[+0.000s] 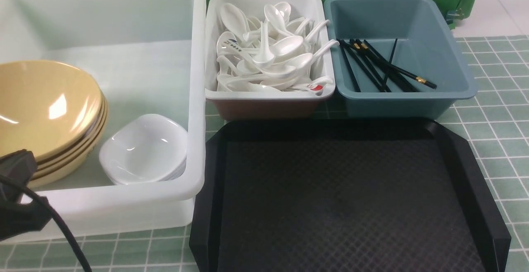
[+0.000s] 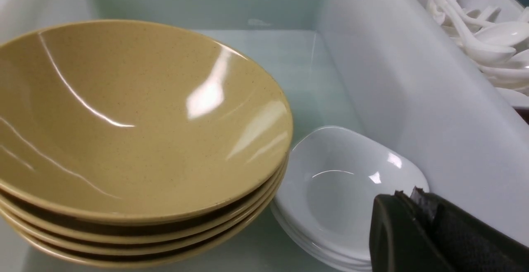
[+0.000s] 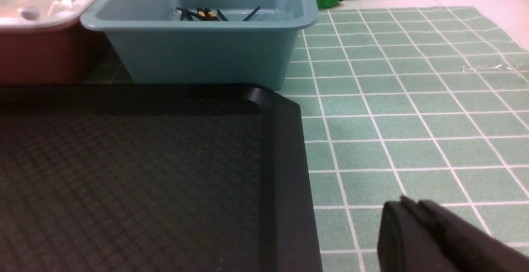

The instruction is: On blue table put chopsticks spoon bowls plates into blue grey white boxes.

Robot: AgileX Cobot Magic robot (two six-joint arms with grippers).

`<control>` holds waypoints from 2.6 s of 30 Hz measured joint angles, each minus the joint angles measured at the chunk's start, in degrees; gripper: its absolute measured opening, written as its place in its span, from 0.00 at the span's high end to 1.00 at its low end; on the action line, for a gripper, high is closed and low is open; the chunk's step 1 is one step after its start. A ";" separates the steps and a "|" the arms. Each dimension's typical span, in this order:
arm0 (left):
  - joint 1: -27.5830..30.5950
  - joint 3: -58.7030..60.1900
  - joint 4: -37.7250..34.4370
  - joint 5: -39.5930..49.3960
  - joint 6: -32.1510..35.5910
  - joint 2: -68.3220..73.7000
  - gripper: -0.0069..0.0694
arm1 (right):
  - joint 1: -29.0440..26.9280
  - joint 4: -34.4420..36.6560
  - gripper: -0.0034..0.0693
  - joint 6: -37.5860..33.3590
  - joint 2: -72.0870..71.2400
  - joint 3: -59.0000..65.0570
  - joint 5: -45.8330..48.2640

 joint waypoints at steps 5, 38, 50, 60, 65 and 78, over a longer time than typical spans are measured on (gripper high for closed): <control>0.00 9.10 0.25 -1.20 0.00 -11.15 0.91 | 0.00 0.00 0.86 0.00 0.00 -0.05 0.00; 4.16 21.78 -2.34 0.12 3.91 -26.01 0.91 | 0.00 0.11 0.82 0.00 -0.07 -0.11 0.33; 4.16 21.73 -2.34 0.12 4.09 -26.01 0.91 | 0.00 0.11 0.82 0.00 -0.07 -0.11 0.33; 4.16 21.73 -2.34 0.12 4.09 -26.01 0.91 | 0.00 0.11 0.80 0.00 -0.07 -0.11 0.33; 4.16 21.73 -2.34 0.12 4.09 -26.01 0.91 | 0.00 0.11 0.80 0.00 -0.07 -0.11 0.33; 4.16 21.73 -2.34 0.12 4.09 -26.01 0.91 | 0.00 0.11 0.77 0.00 -0.07 -0.11 0.33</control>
